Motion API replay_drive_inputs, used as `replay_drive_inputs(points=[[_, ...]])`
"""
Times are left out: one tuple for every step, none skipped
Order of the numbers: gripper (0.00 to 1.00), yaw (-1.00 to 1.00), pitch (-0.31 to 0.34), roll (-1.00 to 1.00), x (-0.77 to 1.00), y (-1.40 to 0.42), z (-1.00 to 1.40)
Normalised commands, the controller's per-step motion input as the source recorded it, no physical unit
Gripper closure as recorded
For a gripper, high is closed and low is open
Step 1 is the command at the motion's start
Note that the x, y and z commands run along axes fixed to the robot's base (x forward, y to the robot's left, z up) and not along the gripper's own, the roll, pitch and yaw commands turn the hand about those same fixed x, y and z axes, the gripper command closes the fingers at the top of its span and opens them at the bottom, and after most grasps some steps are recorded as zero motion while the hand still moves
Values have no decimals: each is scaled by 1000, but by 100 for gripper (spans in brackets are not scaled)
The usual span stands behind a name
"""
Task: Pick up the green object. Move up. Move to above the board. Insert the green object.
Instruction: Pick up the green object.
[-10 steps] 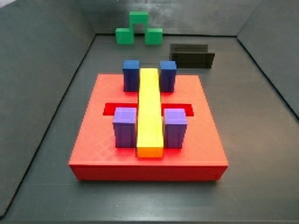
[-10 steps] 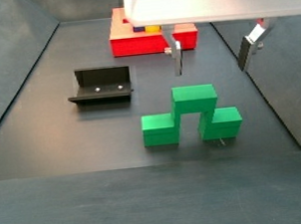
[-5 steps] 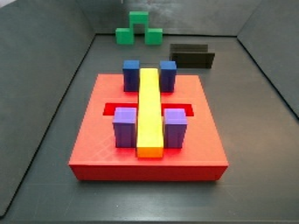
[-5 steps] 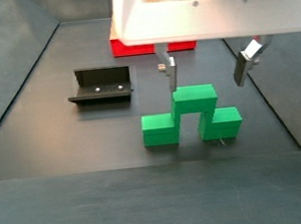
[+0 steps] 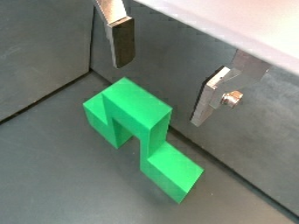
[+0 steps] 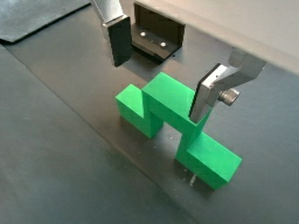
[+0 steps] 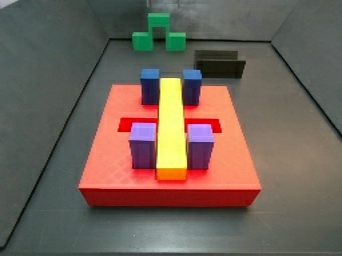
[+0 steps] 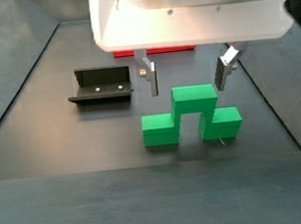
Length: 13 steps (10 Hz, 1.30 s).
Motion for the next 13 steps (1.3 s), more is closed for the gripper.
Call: replay_drive_inputs(points=[[0, 0, 0, 0, -43, -6, -71], [0, 0, 0, -6, -29, -9, -34], [0, 26, -10, 0, 0, -66, -166], [0, 49, -17, 0, 0, -103, -206], [0, 63, -26, 7, 0, -117, -220], [0, 54, -30, 4, -23, -94, -240], [0, 46, -39, 0, -37, -51, -280], [0, 51, -51, 23, -40, -46, -354], [0, 49, -56, 53, -49, -6, -383], [0, 23, -50, 39, -83, 0, -357], [0, 23, -36, 6, -63, 0, -300], [0, 0, 0, 0, -26, 0, -146], [0, 0, 0, -9, 0, 0, 0]])
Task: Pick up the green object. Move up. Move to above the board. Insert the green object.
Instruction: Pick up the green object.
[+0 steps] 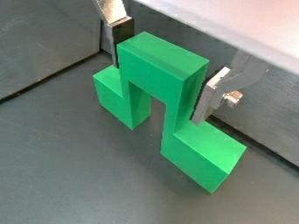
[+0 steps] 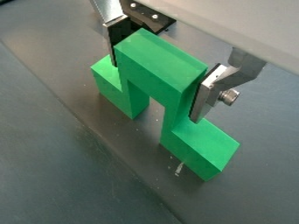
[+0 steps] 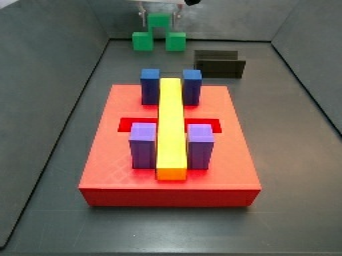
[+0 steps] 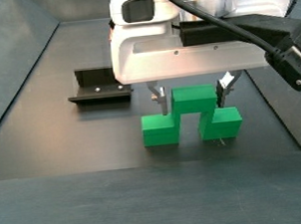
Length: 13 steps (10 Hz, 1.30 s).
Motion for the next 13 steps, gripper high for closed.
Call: replay_drive_inputs(points=[[0, 0, 0, -14, 0, 0, 0], [0, 0, -9, 0, -37, 0, 0], [0, 0, 0, 0, -9, 0, 0], [100, 0, 0, 0, 0, 0, 0], [100, 0, 0, 0, 0, 0, 0], [100, 0, 0, 0, 0, 0, 0], [100, 0, 0, 0, 0, 0, 0], [100, 0, 0, 0, 0, 0, 0], [100, 0, 0, 0, 0, 0, 0], [100, 0, 0, 0, 0, 0, 0], [100, 0, 0, 0, 0, 0, 0], [100, 0, 0, 0, 0, 0, 0], [100, 0, 0, 0, 0, 0, 0]])
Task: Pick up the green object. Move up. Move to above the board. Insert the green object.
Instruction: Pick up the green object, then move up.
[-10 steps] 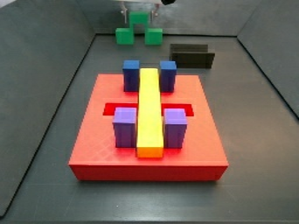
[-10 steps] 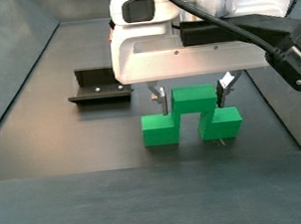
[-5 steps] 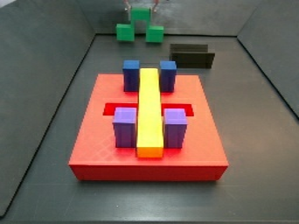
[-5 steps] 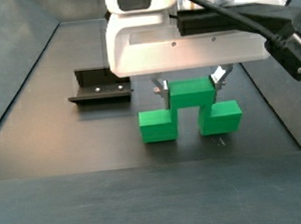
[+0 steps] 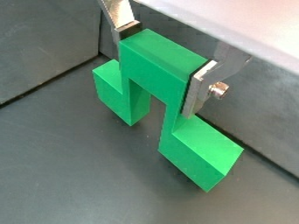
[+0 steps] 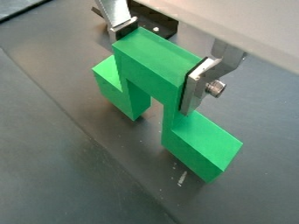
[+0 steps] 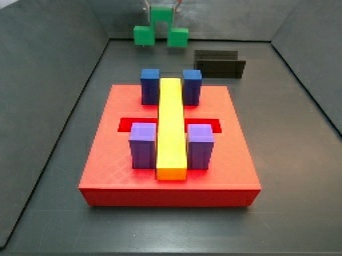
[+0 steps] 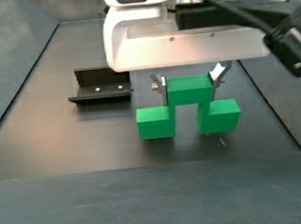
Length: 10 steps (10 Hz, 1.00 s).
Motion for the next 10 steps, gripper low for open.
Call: replay_drive_inputs(points=[[100, 0, 0, 0, 0, 0, 0], [100, 0, 0, 0, 0, 0, 0], [100, 0, 0, 0, 0, 0, 0], [100, 0, 0, 0, 0, 0, 0], [100, 0, 0, 0, 0, 0, 0], [100, 0, 0, 0, 0, 0, 0], [100, 0, 0, 0, 0, 0, 833], [100, -31, 42, 1, -55, 40, 847], [100, -31, 58, 24, -88, 27, 566], [100, -13, 38, 45, -35, 10, 268]])
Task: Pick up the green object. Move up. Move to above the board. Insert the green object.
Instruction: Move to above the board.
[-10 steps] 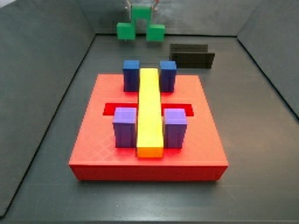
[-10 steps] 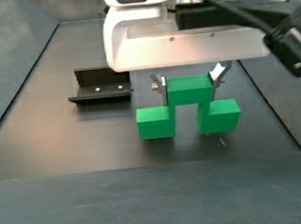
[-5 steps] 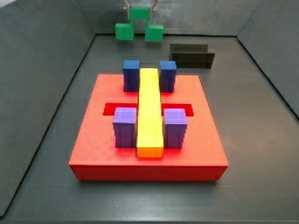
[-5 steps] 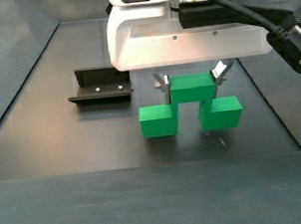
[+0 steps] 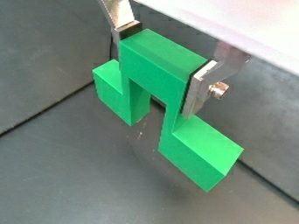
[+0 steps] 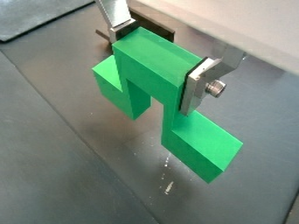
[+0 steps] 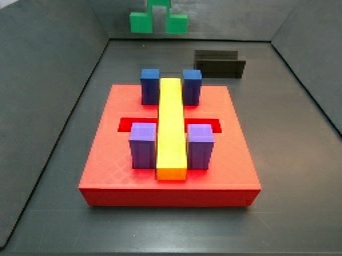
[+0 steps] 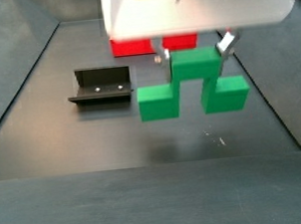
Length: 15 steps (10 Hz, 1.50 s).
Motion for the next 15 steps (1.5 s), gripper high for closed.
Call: replay_drive_inputs(points=[[100, 0, 0, 0, 0, 0, 1400], [100, -4, 9, -17, -8, -2, 1400], [100, 0, 25, 10, -48, -8, 1400], [100, 4, 27, 7, 33, 3, 1400], [100, 1, 82, -3, 38, 9, 857], [100, 0, 91, 9, 32, 2, 473], [100, 4, 69, 15, 38, 1, 230], [100, -91, 196, -58, 81, -1400, 151], [100, -76, 174, -35, 80, -1400, 143], [100, -47, 84, -5, 73, -1400, 141], [100, -26, 46, -28, 72, -1400, 141], [100, -11, 25, -19, 69, -1400, 144], [100, 0, 25, -11, 71, -1400, 147], [100, -3, 24, -11, 71, -1400, 151], [100, 2, 28, -9, 70, -1400, 157]])
